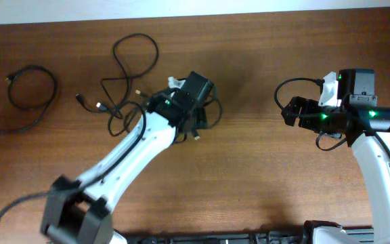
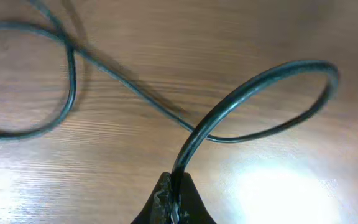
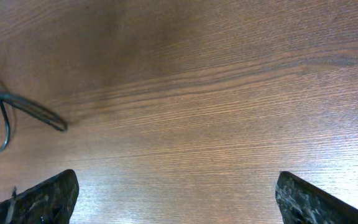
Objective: Untangle cables
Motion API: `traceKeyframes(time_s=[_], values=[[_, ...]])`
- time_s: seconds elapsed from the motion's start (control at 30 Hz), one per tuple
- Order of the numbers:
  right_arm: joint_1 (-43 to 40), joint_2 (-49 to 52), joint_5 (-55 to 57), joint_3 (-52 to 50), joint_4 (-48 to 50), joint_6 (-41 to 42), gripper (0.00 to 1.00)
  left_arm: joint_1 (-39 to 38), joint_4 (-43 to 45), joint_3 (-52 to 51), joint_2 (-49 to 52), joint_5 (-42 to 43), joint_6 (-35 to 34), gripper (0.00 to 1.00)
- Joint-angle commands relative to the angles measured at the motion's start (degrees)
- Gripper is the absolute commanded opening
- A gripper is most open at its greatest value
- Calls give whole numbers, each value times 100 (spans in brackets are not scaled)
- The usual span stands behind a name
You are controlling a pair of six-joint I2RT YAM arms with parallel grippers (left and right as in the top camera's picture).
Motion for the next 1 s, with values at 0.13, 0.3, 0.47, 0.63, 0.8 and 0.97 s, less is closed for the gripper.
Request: traceKeyframes(time_s=[0.13, 0.3, 0.47, 0.63, 0.8, 0.97], values=[[-11, -11, 107, 13, 17, 24, 99, -125, 144, 184, -2068, -463, 713, 0], [-11, -11, 107, 13, 15, 24, 99, 223, 87, 81, -2118, -789, 546, 0], [-11, -11, 107, 13, 13, 24, 99, 280, 46, -131, -1449, -796, 426, 0], [-11, -11, 107, 13, -9, 22, 99, 431, -118, -140, -455, -946, -166, 0], [-11, -11, 107, 13, -22, 24, 99, 664, 111, -140, 319, -861, -520, 0], [-11, -11, 107, 13, -4, 24, 99, 667, 514, -140, 863, -422, -520, 0]])
